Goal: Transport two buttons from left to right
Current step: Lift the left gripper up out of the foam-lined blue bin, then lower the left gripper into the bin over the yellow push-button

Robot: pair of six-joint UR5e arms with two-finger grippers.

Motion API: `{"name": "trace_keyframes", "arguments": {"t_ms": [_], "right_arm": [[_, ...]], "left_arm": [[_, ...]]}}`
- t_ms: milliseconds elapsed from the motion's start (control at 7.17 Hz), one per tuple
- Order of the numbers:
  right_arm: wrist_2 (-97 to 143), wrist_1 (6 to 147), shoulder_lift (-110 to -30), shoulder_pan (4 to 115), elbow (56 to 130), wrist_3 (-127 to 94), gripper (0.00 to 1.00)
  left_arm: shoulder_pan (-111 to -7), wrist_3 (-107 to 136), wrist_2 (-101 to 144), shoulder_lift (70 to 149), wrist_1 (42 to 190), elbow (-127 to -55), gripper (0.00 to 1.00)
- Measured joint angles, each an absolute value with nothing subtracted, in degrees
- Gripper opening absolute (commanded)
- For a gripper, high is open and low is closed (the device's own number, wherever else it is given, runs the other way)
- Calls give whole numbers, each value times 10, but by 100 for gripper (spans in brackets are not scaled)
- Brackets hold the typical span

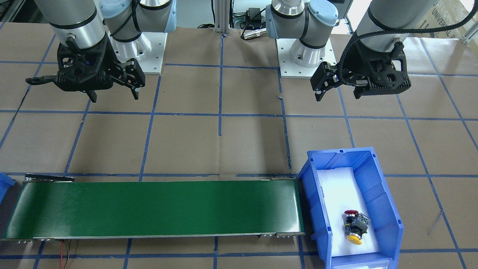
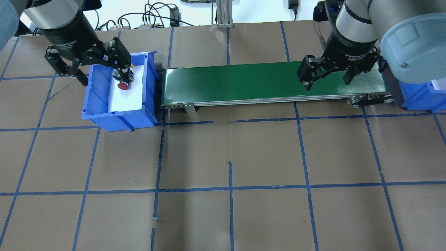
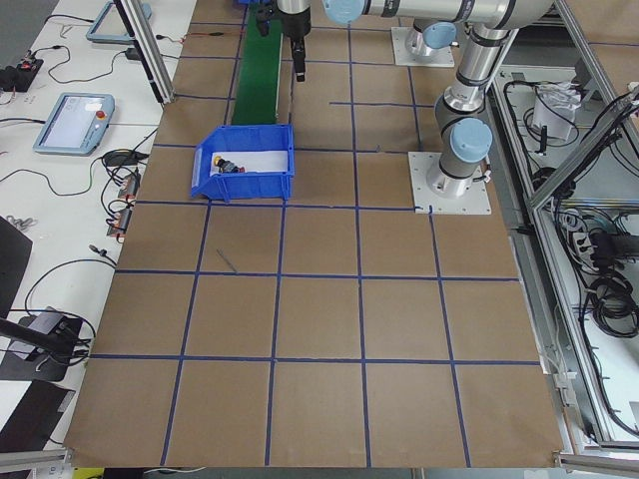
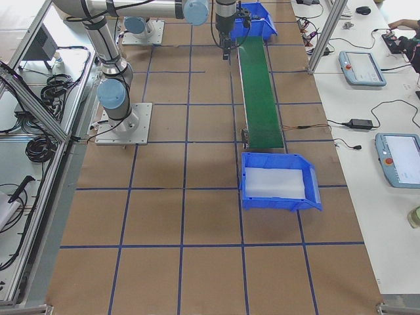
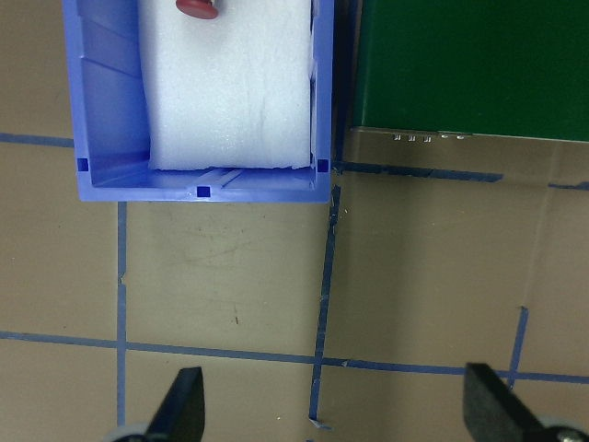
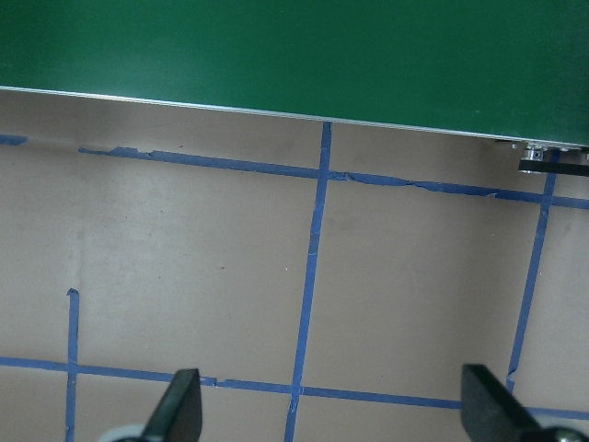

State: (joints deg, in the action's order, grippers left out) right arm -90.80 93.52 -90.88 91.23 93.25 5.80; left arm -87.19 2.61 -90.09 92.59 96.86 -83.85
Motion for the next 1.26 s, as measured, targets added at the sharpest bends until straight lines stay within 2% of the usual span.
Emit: {"name": "trace_keyframes", "arguments": {"t_ms": [419,698,977,1256], "right_arm": [[-908,935,-909,912,933,58,100],[-908,935,-909,912,933,58,100],[-909,935,-909,912,933,58,100],[-909,935,-909,912,933,58,100]], "left_arm": [[-861,9,-900,928,966,-834,100],[-808,-38,-897,946,950,-822,100],[-754,-105,-894,1005,921,-785,100],[-747,-126,-893,1093,879,-740,100]]}}
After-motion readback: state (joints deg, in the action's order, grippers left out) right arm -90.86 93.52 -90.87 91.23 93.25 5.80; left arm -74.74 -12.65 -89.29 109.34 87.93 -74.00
